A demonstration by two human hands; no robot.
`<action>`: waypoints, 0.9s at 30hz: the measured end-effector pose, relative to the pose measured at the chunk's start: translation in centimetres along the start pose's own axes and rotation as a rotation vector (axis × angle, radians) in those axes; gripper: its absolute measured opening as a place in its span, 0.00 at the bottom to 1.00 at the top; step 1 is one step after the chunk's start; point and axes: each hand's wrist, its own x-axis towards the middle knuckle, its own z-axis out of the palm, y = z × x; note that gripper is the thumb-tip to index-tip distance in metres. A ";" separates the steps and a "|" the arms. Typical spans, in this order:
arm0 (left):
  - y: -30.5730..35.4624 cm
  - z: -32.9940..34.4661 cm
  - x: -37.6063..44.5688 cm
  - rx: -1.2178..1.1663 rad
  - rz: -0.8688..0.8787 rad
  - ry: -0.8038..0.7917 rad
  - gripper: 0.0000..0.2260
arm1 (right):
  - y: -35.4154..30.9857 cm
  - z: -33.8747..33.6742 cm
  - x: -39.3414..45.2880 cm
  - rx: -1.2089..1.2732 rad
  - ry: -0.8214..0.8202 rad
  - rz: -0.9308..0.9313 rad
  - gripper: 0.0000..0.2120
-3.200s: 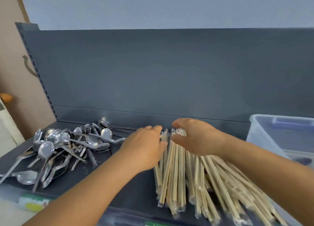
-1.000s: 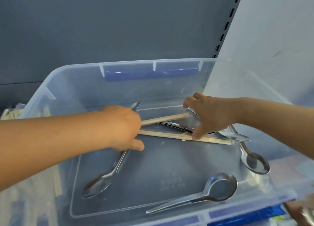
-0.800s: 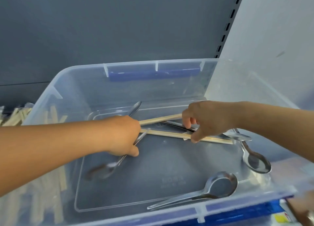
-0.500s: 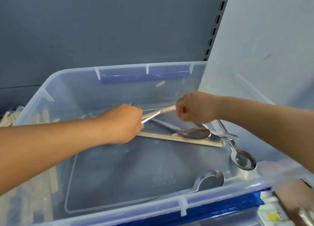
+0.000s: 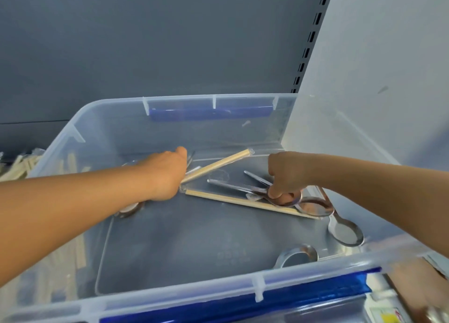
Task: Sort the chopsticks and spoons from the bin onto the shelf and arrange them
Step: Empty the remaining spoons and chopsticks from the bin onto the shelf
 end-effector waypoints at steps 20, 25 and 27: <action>-1.1 -4.9 -1.5 -0.120 -0.058 0.076 0.10 | -1.5 -3.1 -2.0 0.368 0.203 -0.099 0.08; -2.6 -8.4 -4.2 -0.211 -0.141 0.159 0.14 | -3.5 -5.6 -3.2 0.400 0.291 -0.124 0.14; -3.8 -9.7 -5.7 -0.274 -0.181 0.214 0.12 | -4.9 -6.8 -3.7 0.404 0.366 -0.153 0.15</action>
